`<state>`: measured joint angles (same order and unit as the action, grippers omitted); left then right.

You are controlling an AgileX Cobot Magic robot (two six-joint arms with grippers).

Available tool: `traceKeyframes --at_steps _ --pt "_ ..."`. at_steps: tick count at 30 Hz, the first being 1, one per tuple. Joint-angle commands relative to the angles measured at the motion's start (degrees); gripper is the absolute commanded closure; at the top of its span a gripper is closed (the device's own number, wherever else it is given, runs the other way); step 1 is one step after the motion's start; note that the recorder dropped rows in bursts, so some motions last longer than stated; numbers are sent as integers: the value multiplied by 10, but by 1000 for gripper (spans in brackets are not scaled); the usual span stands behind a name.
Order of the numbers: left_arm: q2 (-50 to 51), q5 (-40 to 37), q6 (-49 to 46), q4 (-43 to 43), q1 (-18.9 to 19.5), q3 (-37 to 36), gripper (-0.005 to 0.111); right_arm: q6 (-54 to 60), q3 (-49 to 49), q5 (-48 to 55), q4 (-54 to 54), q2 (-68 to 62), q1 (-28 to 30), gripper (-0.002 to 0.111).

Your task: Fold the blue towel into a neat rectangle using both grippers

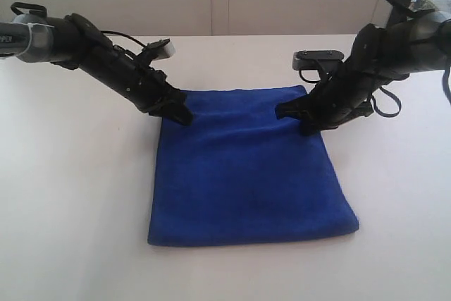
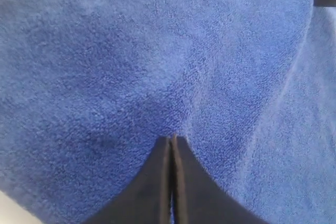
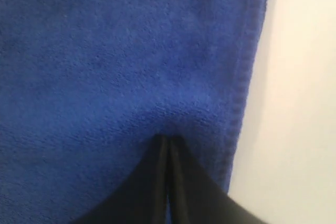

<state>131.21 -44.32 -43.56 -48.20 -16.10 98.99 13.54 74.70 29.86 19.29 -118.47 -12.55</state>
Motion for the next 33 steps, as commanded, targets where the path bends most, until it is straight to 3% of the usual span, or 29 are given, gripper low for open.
traceKeyframes --at_steps 1,6,13,33 --pt "9 -23 1 -6 0 -2 107 7 1 6 -2 0 0 108" --pt "21 -23 1 -6 0 -2 107 7 1 12 9 13 0 108" --pt "23 -9 1 -5 0 -2 107 35 1 5 107 35 -9 108" --pt "23 3 1 -5 0 -2 107 49 1 -22 105 10 -23 108"
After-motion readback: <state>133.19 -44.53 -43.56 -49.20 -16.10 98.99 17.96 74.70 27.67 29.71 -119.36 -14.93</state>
